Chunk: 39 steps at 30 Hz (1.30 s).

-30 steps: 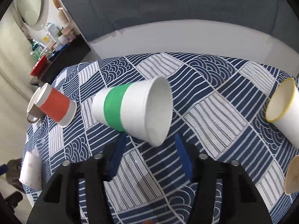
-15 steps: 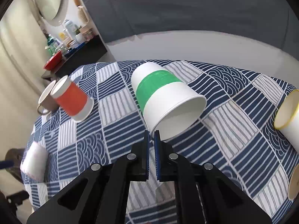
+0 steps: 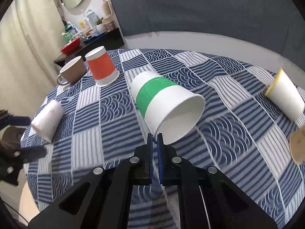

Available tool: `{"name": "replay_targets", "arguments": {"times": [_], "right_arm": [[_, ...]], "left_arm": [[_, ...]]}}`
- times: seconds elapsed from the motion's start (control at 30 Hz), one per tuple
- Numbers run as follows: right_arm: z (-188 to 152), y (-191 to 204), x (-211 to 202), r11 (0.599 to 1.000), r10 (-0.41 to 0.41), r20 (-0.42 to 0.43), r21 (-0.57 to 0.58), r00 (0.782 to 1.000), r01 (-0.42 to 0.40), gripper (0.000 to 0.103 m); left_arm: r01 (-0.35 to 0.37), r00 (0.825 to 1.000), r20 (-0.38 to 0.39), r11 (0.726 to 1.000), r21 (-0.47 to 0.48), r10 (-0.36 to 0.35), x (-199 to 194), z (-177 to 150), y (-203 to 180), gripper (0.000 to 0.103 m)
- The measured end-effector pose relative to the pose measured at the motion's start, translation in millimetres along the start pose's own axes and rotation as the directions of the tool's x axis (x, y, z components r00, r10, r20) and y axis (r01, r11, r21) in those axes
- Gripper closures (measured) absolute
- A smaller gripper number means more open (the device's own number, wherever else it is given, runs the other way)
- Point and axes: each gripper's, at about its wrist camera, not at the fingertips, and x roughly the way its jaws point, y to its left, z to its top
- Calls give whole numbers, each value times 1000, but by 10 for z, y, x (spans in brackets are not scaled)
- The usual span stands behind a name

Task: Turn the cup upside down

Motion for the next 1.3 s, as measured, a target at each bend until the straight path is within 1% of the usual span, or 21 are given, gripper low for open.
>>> {"name": "replay_targets", "arguments": {"times": [0.1, 0.3, 0.37, 0.57, 0.63, 0.67, 0.7, 0.77, 0.8, 0.87, 0.93, 0.97, 1.0, 1.1, 1.23, 1.27, 1.3], "right_arm": [[-134, 34, -132, 1000, -21, -3, -7, 1000, 21, 98], [-391, 52, -392, 999, -51, -12, 12, 999, 51, 98], [-463, 47, -466, 999, -41, -13, 20, 999, 41, 98], [-547, 12, -605, 997, -74, -32, 24, 997, 74, 94], [-550, -54, -670, 994, -98, -41, 41, 994, 99, 73], [-554, -91, -709, 992, -107, -39, 55, 993, 110, 47], [-552, -124, -741, 992, -109, -32, 68, 994, 111, 36], [-556, -225, -812, 986, -127, -23, 107, 992, 129, 36], [-558, -280, -833, 981, -142, -30, 128, 989, 145, 32], [-570, -402, -872, 973, -151, -39, 173, 988, 155, 31], [-595, -498, -902, 963, -154, -47, 217, 987, 161, 26], [-617, -564, -921, 955, -155, -51, 246, 987, 162, 21], [-634, -617, -934, 949, -156, -54, 269, 986, 165, 19], [-700, -767, -947, 926, -178, -73, 324, 981, 192, 19], [-780, -944, -937, 893, -186, -95, 399, 978, 208, 19], [-790, -965, -941, 888, -187, -95, 408, 978, 210, 19], [-797, -984, -946, 884, -186, -95, 417, 978, 209, 19]], "left_arm": [[0, 1000, 2, 1000, 29, 0, -4, -63, -90, 6], [24, 1000, 0, 998, 63, -24, -22, -127, -206, 6], [32, 999, 0, 997, 71, -32, -24, -138, -247, 6], [59, 998, 11, 993, 98, -60, -37, -96, -404, 6], [67, 997, 24, 991, 111, -70, -53, -74, -459, 6], [65, 997, 29, 991, 118, -69, -58, -66, -480, 6], [61, 997, 36, 990, 130, -66, -62, -62, -511, 6], [64, 997, 42, 987, 150, -71, -53, -55, -556, 6], [70, 996, 43, 985, 159, -77, -47, -54, -573, 6], [100, 993, 45, 974, 201, -111, -1, -36, -638, 6], [145, 986, 44, 959, 245, -160, 53, 5, -703, 6], [172, 980, 45, 947, 270, -191, 88, 40, -742, 6], [182, 977, 53, 939, 294, -206, 121, 77, -785, 6], [189, 971, 73, 913, 362, -230, 211, 176, -884, 6], [228, 954, 76, 865, 448, -291, 288, 331, -1018, 6], [244, 949, 66, 849, 469, -309, 307, 362, -1042, 6], [261, 943, 51, 826, 499, -329, 335, 390, -1077, 6]]}}
